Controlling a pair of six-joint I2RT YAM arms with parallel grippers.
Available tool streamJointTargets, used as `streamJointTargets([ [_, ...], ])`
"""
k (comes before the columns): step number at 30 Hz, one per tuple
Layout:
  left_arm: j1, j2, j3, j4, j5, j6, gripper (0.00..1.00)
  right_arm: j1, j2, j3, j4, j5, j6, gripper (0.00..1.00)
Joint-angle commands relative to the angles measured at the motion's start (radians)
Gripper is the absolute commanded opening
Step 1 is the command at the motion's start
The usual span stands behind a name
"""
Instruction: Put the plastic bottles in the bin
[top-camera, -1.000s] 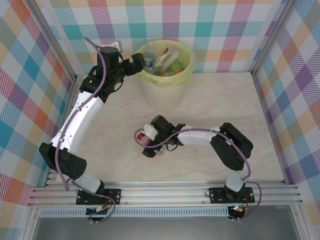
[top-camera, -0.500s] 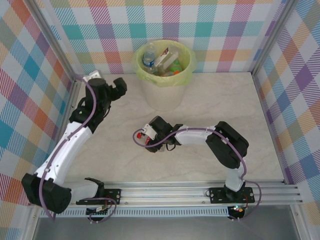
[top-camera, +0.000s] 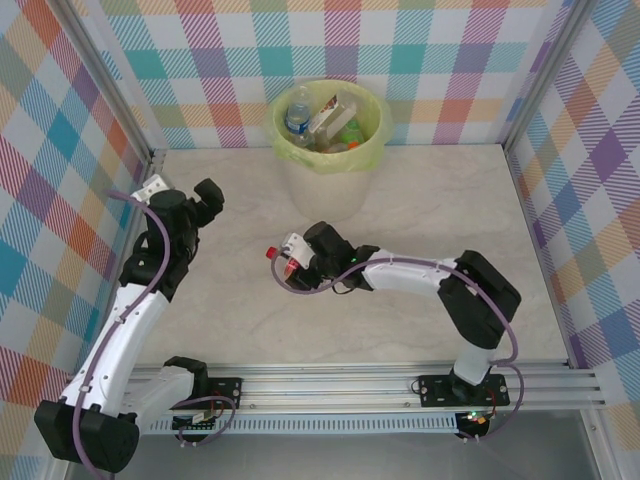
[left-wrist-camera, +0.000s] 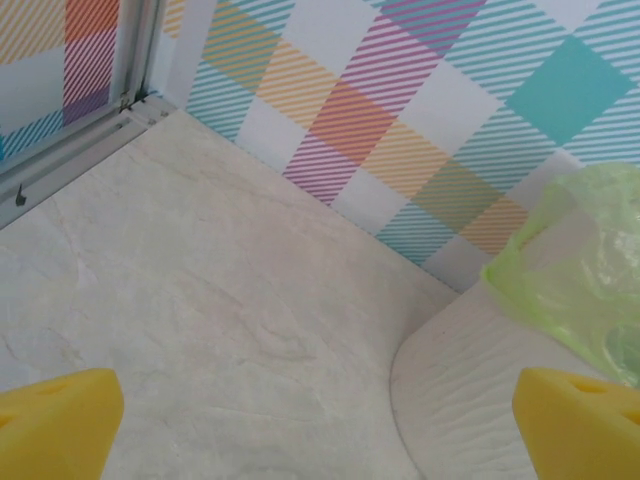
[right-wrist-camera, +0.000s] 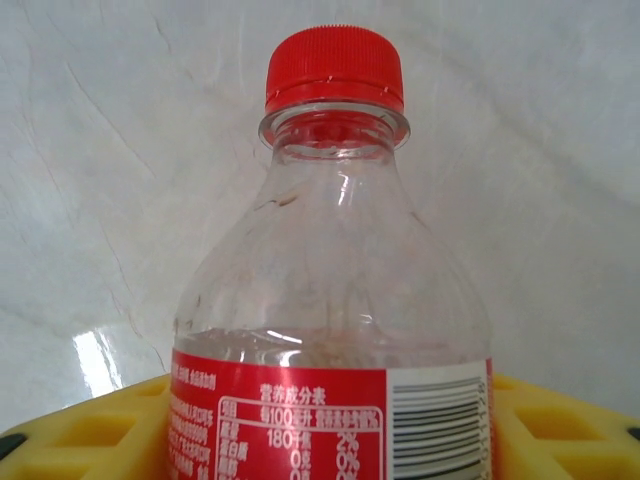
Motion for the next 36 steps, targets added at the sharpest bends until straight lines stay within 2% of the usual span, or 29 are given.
streamJointTargets([
  [1, 0.021, -0.011, -0.025, -0.019, 0.014, -0.016, 1.0, 0.006, -0.096, -0.024, 0.126, 0.003, -0.03, 0.37],
  [9, 0.041, -0.011, -0.068, -0.012, 0.014, -0.029, 1.0, -0.018, -0.219, -0.012, 0.298, 0.005, -0.03, 0.37],
  [15, 0.065, -0.018, -0.097, -0.014, 0.019, -0.027, 1.0, -0.104, -0.259, 0.084, 0.331, -0.07, -0.048, 0.38],
  [25, 0.09, -0.027, -0.135, -0.006, 0.033, -0.039, 1.0, -0.33, -0.154, 0.39, 0.17, -0.232, -0.252, 0.4],
  [36, 0.104, -0.061, -0.147, -0.019, 0.023, -0.043, 1.0, -0.45, 0.044, 0.689, -0.052, -0.289, -0.429, 0.45],
])
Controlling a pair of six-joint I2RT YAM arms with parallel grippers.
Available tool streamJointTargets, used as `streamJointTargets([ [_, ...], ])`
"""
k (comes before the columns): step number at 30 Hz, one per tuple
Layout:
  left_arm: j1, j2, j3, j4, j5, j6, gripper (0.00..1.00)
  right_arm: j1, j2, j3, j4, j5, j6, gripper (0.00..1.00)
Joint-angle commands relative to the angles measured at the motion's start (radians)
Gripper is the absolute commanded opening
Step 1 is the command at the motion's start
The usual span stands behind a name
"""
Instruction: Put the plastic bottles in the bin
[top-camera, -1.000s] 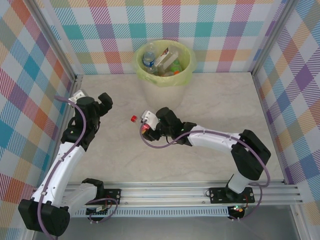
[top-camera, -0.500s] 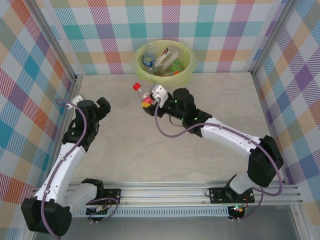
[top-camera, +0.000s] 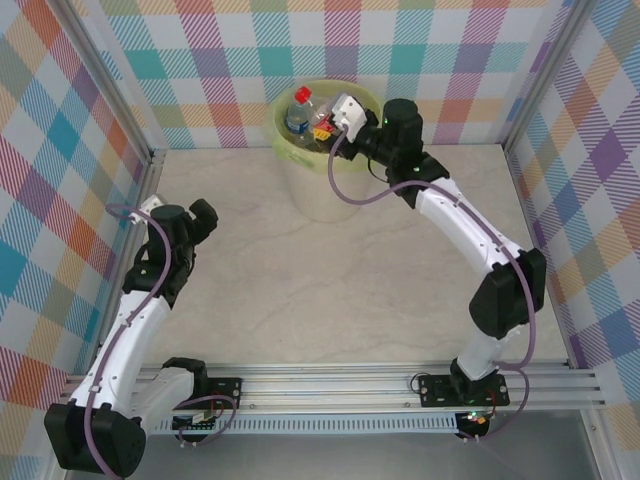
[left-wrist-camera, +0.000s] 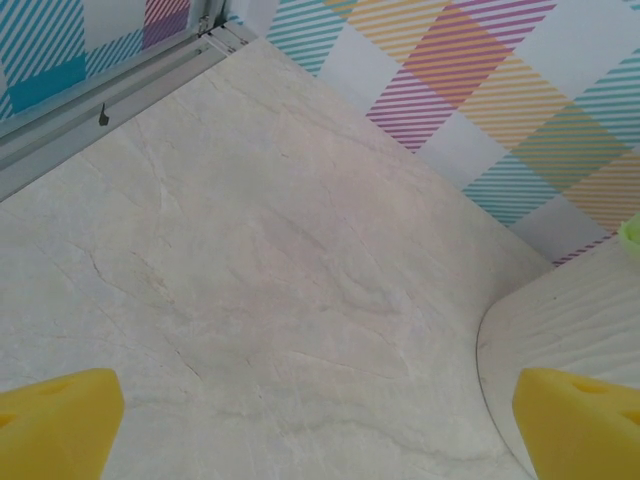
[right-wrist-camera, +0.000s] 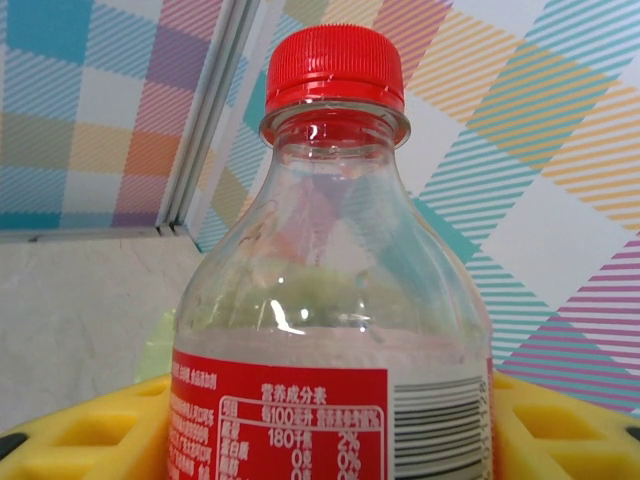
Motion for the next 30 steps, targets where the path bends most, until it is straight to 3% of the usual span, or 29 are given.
streamJointTargets([
  [1, 0.015, -0.03, -0.015, -0.002, -0.004, -0.014, 1.0, -0.022, 0.05, 0.098, -0.131, -0.053, -0.098, 0.46],
  [6, 0.02, -0.048, -0.024, -0.01, -0.004, -0.018, 1.0, -0.03, 0.121, 0.217, -0.262, -0.041, -0.16, 0.56],
  [8, 0.02, -0.052, -0.028, -0.011, -0.003, -0.022, 1.0, -0.03, 0.138, 0.258, -0.29, -0.022, -0.154, 0.65],
  [12, 0.02, -0.059, -0.032, -0.012, -0.003, -0.025, 1.0, -0.029, 0.119, 0.251, -0.278, -0.014, -0.129, 0.78],
  [19, 0.025, -0.052, -0.034, 0.0, 0.002, -0.023, 1.0, -0.029, 0.056, 0.217, -0.267, 0.017, -0.055, 0.88],
  [25, 0.032, -0.044, -0.056, 0.023, -0.008, -0.022, 1.0, -0.029, -0.032, 0.125, -0.216, 0.068, 0.06, 0.99],
  [30, 0.044, -0.036, -0.086, 0.093, -0.075, -0.006, 1.0, -0.027, -0.194, -0.106, -0.114, 0.141, 0.201, 1.0],
])
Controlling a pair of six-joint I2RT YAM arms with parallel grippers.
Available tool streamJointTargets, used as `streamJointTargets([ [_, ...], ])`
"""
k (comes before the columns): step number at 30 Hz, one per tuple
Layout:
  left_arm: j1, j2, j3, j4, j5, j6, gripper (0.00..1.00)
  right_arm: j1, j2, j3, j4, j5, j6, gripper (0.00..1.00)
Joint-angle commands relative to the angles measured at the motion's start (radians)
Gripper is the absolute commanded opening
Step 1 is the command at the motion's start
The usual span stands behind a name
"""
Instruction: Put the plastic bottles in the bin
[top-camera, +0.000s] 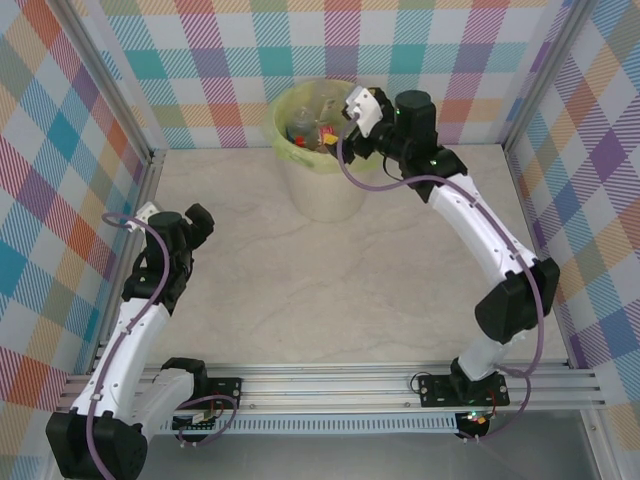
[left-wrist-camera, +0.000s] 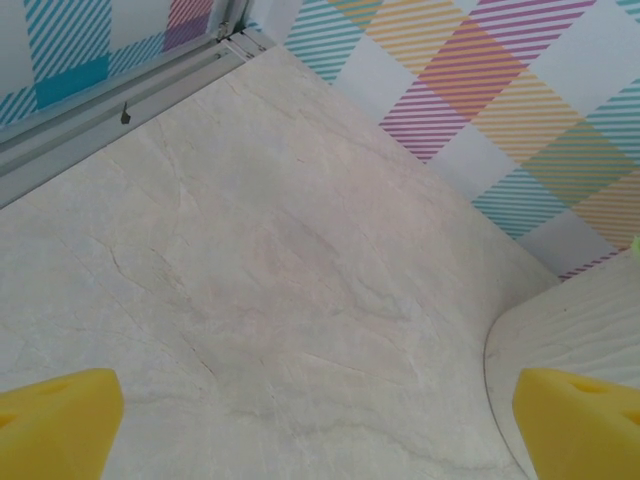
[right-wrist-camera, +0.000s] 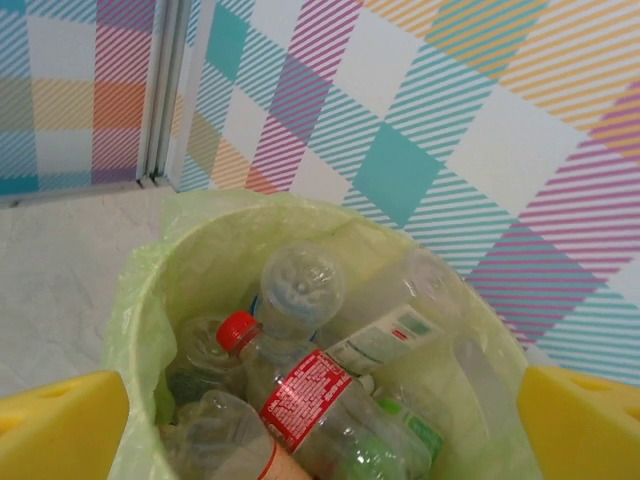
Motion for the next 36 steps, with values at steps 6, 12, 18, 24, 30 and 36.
streamJointTargets([
  [6, 0.029, -0.002, -0.13, 0.222, -0.256, 0.122, 1.0, 0.002, -0.363, -0.535, 0.299, 0.235, 0.221, 1.0],
  [12, 0.051, 0.053, -0.268, 0.404, -0.359, 0.215, 1.0, -0.036, -0.5, -0.831, 0.293, 0.538, 0.357, 1.0],
  [18, 0.117, 0.317, -0.292, 0.605, -0.075, 0.371, 1.0, -0.183, -0.488, -1.087, 0.425, 0.592, 0.703, 1.0],
  [24, 0.123, 0.595, -0.18, 0.693, 0.183, 0.49, 1.0, -0.264, -0.286, -1.038, 0.39, 0.517, 0.622, 1.0],
  [30, 0.095, 0.651, -0.191, 0.805, 0.312, 0.531, 1.0, -0.274, -0.231, -1.055, 0.534, 0.47, 0.519, 1.0],
  [36, 0.032, 0.672, -0.404, 1.208, 0.269, 0.601, 1.0, -0.28, -0.25, -1.044, 0.414, 0.579, 0.529, 1.0],
])
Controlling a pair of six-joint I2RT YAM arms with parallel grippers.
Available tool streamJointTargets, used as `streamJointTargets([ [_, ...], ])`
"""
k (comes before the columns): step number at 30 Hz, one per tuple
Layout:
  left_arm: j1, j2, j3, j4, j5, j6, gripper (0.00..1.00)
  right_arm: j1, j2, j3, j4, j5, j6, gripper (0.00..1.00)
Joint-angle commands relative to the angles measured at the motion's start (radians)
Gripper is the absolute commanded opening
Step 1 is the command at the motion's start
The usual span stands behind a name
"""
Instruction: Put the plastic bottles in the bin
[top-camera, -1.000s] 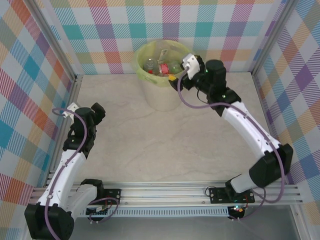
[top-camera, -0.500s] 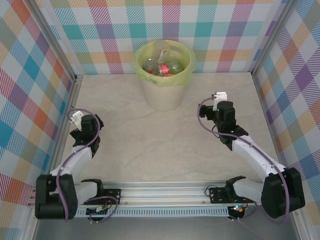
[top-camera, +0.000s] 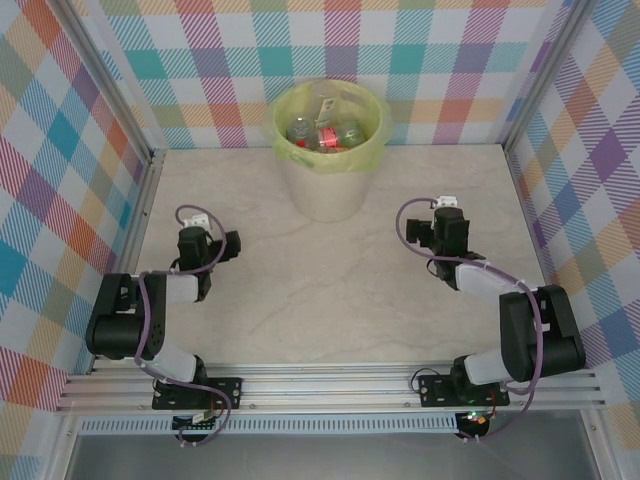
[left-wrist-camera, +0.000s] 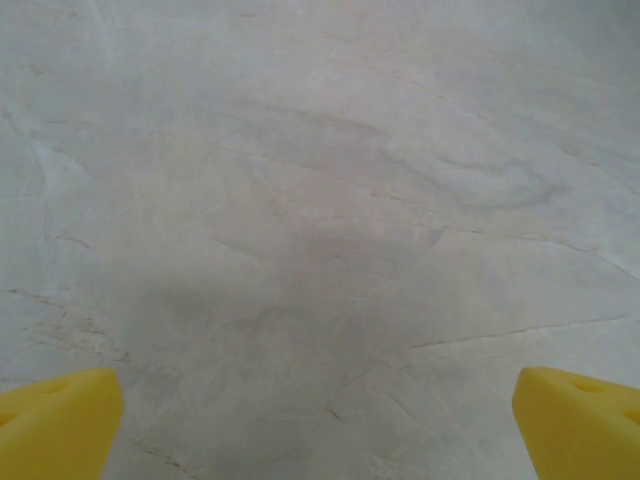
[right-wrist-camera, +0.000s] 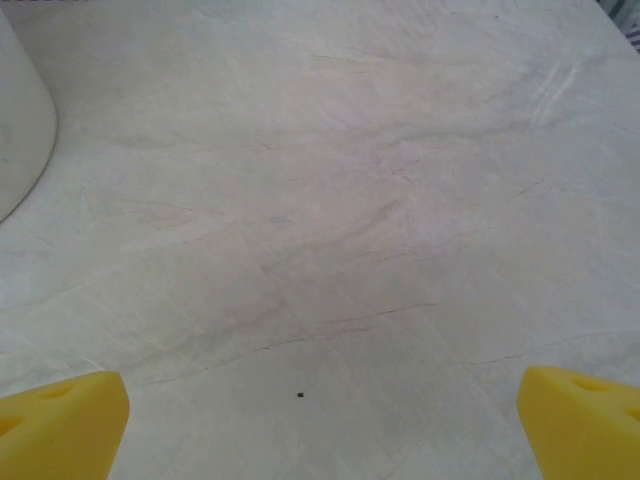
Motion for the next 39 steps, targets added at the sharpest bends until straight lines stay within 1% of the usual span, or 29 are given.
streamJointTargets([
  [1, -0.029, 0.0, -0.054, 0.182, -0.08, 0.025, 1.0, -0.011, -0.016, 0.019, -0.043, 0.081, -0.006, 1.0],
  [2, -0.037, 0.012, -0.049, 0.196, -0.158, 0.007, 1.0, -0.014, -0.016, 0.006, -0.043, 0.083, -0.002, 1.0],
  [3, -0.067, 0.008, -0.036, 0.158, -0.217, 0.015, 1.0, -0.016, -0.018, -0.011, -0.037, 0.068, 0.003, 1.0],
  [4, -0.074, 0.012, -0.036, 0.173, -0.234, 0.019, 1.0, -0.019, -0.019, -0.037, -0.014, 0.035, 0.0, 1.0],
  [5, -0.074, 0.01, -0.036, 0.164, -0.235, 0.018, 1.0, -0.022, -0.018, -0.067, 0.037, -0.004, -0.008, 1.0],
  [7, -0.074, 0.012, -0.036, 0.164, -0.235, 0.019, 1.0, -0.035, -0.01, -0.139, 0.205, -0.111, -0.034, 1.0],
  [8, -0.075, 0.01, -0.036, 0.166, -0.234, 0.018, 1.0, -0.036, -0.015, -0.141, 0.212, -0.159, -0.057, 1.0],
  [9, -0.076, 0.012, -0.036, 0.165, -0.236, 0.018, 1.0, -0.036, -0.008, -0.145, 0.228, -0.179, -0.08, 1.0],
  [10, -0.075, 0.011, -0.036, 0.167, -0.235, 0.019, 1.0, -0.038, -0.005, -0.147, 0.238, -0.192, -0.103, 1.0],
  [12, -0.075, 0.012, -0.036, 0.166, -0.235, 0.019, 1.0, -0.038, -0.008, -0.182, 0.318, -0.222, -0.155, 1.0],
  [13, -0.075, 0.011, -0.036, 0.166, -0.234, 0.018, 1.0, -0.038, -0.003, -0.213, 0.403, -0.226, -0.192, 1.0],
  [14, -0.074, 0.011, -0.036, 0.167, -0.234, 0.018, 1.0, -0.041, 0.008, -0.244, 0.485, -0.228, -0.201, 1.0],
  [17, -0.076, 0.011, -0.036, 0.166, -0.234, 0.018, 1.0, -0.059, 0.033, -0.291, 0.593, -0.23, -0.18, 1.0],
  [18, -0.075, 0.011, -0.036, 0.167, -0.235, 0.019, 1.0, -0.07, 0.033, -0.315, 0.631, -0.253, -0.174, 1.0],
  [21, -0.074, 0.011, -0.036, 0.167, -0.234, 0.018, 1.0, -0.097, 0.132, -0.411, 0.904, -0.265, -0.133, 1.0],
  [22, -0.076, 0.011, -0.036, 0.168, -0.234, 0.018, 1.0, -0.099, 0.182, -0.428, 1.022, -0.244, -0.128, 1.0],
  [23, -0.075, 0.011, -0.036, 0.167, -0.234, 0.018, 1.0, -0.103, 0.173, -0.434, 1.008, -0.235, -0.116, 1.0],
  [24, -0.075, 0.012, -0.036, 0.167, -0.234, 0.018, 1.0, -0.107, 0.14, -0.425, 0.946, -0.215, -0.101, 1.0],
  [26, -0.074, 0.012, -0.037, 0.167, -0.233, 0.018, 1.0, -0.122, 0.135, -0.327, 0.771, -0.121, -0.045, 1.0],
  [27, -0.074, 0.011, -0.037, 0.167, -0.234, 0.019, 1.0, -0.138, 0.131, -0.252, 0.616, -0.128, -0.02, 1.0],
  [28, -0.075, 0.011, -0.037, 0.167, -0.233, 0.019, 1.0, -0.166, 0.121, -0.232, 0.545, -0.195, -0.01, 1.0],
  [29, -0.075, 0.011, -0.035, 0.167, -0.233, 0.019, 1.0, -0.177, 0.133, -0.244, 0.595, -0.21, -0.007, 1.0],
  [31, -0.076, 0.01, -0.037, 0.167, -0.234, 0.018, 1.0, -0.176, 0.124, -0.24, 0.57, -0.208, -0.007, 1.0],
  [39, -0.075, 0.011, -0.036, 0.167, -0.233, 0.018, 1.0, -0.176, 0.125, -0.243, 0.581, -0.209, -0.011, 1.0],
])
